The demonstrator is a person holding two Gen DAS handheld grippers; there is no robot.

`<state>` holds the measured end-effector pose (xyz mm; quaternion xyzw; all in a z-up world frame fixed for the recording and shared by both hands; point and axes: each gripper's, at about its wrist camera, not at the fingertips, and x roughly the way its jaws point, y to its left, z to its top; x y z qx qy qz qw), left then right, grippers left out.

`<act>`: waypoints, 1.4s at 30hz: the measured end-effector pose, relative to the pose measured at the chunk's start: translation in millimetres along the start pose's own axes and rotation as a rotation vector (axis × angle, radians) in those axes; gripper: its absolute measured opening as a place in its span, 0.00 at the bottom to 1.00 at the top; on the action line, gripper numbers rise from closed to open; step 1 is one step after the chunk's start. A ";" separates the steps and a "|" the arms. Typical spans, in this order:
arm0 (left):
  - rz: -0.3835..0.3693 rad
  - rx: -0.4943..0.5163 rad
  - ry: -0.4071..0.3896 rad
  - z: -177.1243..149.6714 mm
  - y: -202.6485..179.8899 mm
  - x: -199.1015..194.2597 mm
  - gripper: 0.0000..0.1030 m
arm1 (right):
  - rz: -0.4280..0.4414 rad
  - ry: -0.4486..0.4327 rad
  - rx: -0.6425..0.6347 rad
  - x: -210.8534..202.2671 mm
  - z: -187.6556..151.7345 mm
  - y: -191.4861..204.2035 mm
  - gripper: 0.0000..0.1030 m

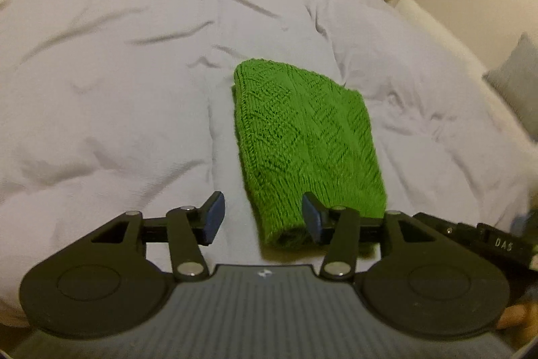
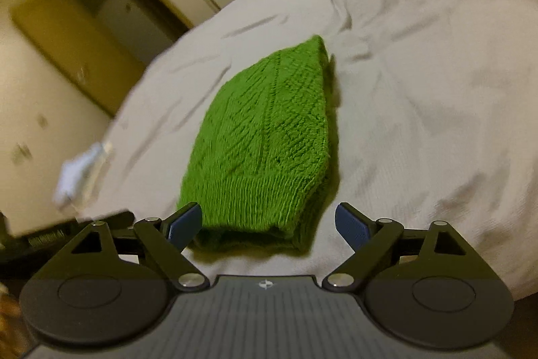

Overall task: Fold clothes
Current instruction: 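Close the left gripper on the vest end while the right gripper grasps it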

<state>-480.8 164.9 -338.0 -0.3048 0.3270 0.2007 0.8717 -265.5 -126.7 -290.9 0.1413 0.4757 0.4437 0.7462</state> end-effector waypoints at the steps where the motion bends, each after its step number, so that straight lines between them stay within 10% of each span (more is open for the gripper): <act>1: -0.016 -0.026 0.007 2.8 5.7 6.1 0.46 | 0.032 -0.002 0.045 3.4 2.6 -8.9 0.86; 19: -0.298 -0.351 0.100 46.8 67.3 129.2 0.46 | 0.164 0.051 0.265 88.8 48.7 -65.3 0.80; 26: -0.372 -0.289 0.118 58.6 66.8 163.5 0.53 | 0.202 0.071 0.265 121.9 65.2 -67.1 0.79; 33: -0.434 -0.218 0.137 71.1 64.4 193.0 0.41 | 0.265 0.089 0.243 160.1 77.7 -75.5 0.43; 42: -0.323 -0.166 0.171 112.0 39.4 125.9 0.32 | 0.134 0.168 0.197 129.4 101.3 -11.0 0.38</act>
